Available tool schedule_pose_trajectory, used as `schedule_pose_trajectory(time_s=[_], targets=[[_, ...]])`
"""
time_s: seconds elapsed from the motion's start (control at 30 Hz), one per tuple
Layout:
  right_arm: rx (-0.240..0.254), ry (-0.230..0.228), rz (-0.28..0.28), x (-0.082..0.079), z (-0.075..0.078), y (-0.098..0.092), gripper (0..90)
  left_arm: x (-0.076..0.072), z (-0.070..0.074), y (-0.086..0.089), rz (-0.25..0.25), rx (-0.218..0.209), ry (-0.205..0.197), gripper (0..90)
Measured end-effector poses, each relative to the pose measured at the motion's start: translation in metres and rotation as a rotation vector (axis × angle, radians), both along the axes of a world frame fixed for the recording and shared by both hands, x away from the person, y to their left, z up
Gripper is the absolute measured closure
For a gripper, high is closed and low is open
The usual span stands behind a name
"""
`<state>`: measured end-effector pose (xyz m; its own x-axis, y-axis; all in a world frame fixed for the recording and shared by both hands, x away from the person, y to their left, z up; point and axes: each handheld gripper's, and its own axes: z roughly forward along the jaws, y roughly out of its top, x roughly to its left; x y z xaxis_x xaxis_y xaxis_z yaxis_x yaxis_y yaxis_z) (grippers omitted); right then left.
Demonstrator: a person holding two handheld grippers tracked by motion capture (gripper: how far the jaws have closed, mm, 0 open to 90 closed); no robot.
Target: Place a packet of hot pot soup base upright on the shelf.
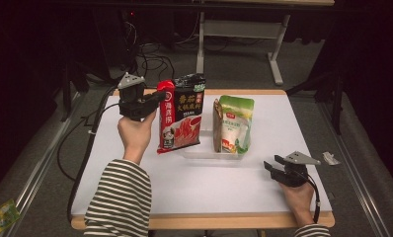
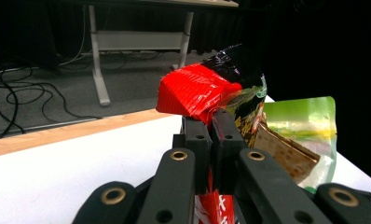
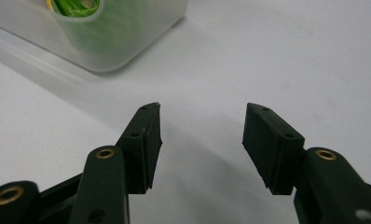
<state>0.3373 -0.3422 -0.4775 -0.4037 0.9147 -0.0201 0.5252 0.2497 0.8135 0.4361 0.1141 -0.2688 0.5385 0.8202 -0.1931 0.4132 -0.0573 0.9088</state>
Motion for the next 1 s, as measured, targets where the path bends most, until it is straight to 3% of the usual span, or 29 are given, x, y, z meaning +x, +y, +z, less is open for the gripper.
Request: schedule_pose_trajectory(time_s=[0.4,1.0], targets=[[-0.012,-0.003,0.006,0.000,0.000,0.000,47.6,0.016,-0.005,-0.023,0.028,0.000,-0.012,87.5],[-0.016,-0.009,0.008,0.000,0.000,0.001,47.5,0.033,-0.029,-0.055,0.048,-0.024,-0.020,87.0]])
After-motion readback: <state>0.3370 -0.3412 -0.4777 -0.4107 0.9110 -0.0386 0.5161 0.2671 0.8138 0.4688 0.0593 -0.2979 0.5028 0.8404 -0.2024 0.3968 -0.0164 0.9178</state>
